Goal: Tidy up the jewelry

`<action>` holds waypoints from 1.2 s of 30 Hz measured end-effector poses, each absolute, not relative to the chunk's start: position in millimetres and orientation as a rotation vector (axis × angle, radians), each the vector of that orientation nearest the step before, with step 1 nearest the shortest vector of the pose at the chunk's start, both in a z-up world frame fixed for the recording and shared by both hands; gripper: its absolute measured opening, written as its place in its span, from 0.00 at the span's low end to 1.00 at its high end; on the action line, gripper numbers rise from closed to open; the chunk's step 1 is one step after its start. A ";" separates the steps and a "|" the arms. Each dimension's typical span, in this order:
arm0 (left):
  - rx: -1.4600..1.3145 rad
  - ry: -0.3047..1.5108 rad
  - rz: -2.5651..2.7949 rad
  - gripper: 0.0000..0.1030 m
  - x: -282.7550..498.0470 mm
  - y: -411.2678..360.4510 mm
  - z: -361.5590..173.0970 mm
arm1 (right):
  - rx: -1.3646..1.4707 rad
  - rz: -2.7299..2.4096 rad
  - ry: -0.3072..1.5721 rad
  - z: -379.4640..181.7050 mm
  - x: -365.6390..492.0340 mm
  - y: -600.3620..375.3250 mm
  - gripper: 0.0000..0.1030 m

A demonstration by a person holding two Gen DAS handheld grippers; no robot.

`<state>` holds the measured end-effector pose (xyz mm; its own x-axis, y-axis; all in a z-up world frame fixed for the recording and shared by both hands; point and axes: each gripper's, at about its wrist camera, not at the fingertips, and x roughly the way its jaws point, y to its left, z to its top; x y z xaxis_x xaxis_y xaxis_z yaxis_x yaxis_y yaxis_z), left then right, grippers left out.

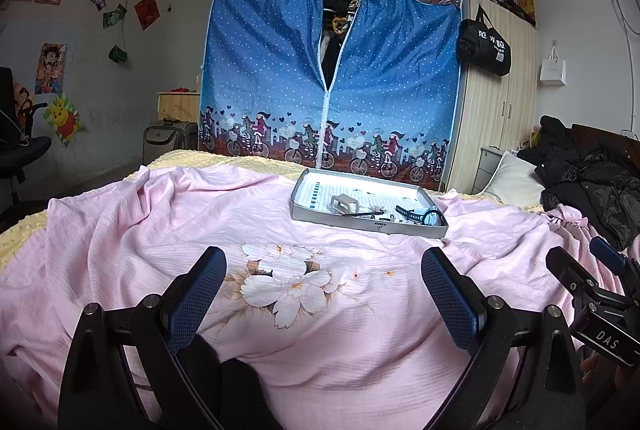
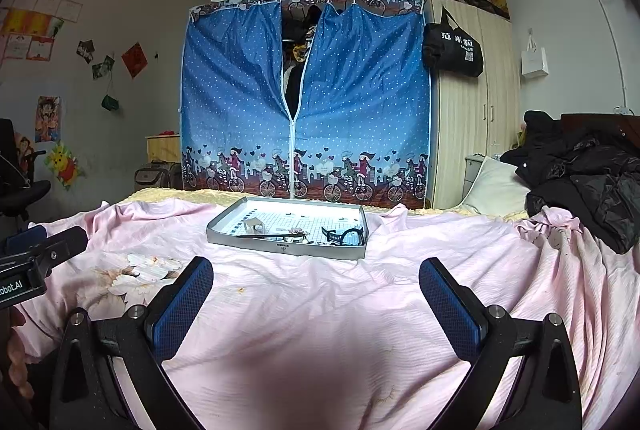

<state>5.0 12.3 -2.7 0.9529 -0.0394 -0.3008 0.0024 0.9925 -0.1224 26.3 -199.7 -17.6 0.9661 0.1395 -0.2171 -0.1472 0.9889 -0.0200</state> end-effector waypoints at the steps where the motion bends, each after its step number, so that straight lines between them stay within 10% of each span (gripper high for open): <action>1: -0.122 0.308 -0.021 0.93 5.0 12.3 -2.7 | -0.036 0.144 0.217 -17.2 26.7 -199.8 1.00; 36: -0.121 0.323 -0.019 0.93 5.8 15.1 -8.7 | -0.044 0.156 0.234 -27.8 27.1 -196.3 1.00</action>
<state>5.8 15.1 -8.7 0.9482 -0.0375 -0.3155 -0.0012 0.9926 -0.1215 27.1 -196.3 -27.8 0.9608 0.1484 -0.2343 -0.1587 0.9870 -0.0256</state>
